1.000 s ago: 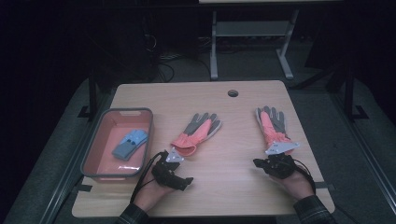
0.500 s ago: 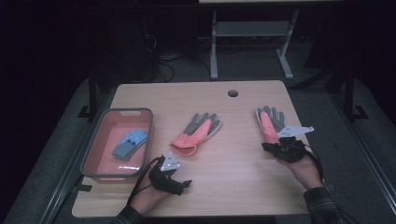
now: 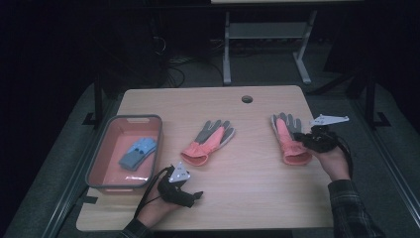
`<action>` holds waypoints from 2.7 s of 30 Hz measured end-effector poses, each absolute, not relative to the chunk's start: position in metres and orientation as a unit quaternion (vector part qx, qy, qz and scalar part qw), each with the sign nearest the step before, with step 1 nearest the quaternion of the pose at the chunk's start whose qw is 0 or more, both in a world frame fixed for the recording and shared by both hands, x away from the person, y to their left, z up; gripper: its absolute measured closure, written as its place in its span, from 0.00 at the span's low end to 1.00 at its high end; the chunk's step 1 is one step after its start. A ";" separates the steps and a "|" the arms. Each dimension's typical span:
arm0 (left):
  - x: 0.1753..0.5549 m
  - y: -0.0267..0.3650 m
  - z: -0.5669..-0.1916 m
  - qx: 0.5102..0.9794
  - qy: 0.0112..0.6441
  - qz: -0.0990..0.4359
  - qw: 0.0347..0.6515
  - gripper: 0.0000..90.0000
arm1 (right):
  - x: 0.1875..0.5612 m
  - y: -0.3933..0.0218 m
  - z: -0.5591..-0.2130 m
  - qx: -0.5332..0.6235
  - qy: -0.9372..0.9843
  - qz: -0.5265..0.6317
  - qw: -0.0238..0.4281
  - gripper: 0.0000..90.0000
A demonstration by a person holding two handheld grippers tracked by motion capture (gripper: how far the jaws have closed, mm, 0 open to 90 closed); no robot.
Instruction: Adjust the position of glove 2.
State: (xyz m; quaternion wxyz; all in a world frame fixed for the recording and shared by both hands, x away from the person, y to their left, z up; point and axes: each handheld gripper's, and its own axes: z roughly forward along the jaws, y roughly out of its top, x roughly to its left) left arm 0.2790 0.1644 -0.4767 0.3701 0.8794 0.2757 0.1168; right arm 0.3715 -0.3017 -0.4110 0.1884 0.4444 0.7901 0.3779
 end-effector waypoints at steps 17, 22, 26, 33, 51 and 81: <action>0.279 0.164 -0.477 0.880 0.274 0.116 0.370 0.14 | 0.372 -0.300 -0.436 0.434 0.823 0.332 0.153 1.00; 0.279 0.165 -0.477 0.880 0.274 0.116 0.370 0.14 | 0.360 -0.284 -0.435 0.411 0.838 0.330 0.142 1.00; 0.279 0.164 -0.477 0.880 0.274 0.117 0.371 0.14 | 0.351 -0.273 -0.435 0.394 0.847 0.331 0.135 1.00; 0.279 0.164 -0.477 0.879 0.274 0.117 0.371 0.14 | 0.336 -0.249 -0.434 0.361 0.861 0.340 0.117 1.00; 0.279 0.164 -0.477 0.879 0.275 0.116 0.372 0.14 | 0.304 -0.181 -0.433 0.267 0.894 0.353 0.075 1.00; 0.279 0.164 -0.477 0.880 0.274 0.116 0.370 0.14 | 0.272 -0.133 -0.434 0.205 0.901 0.379 0.058 0.99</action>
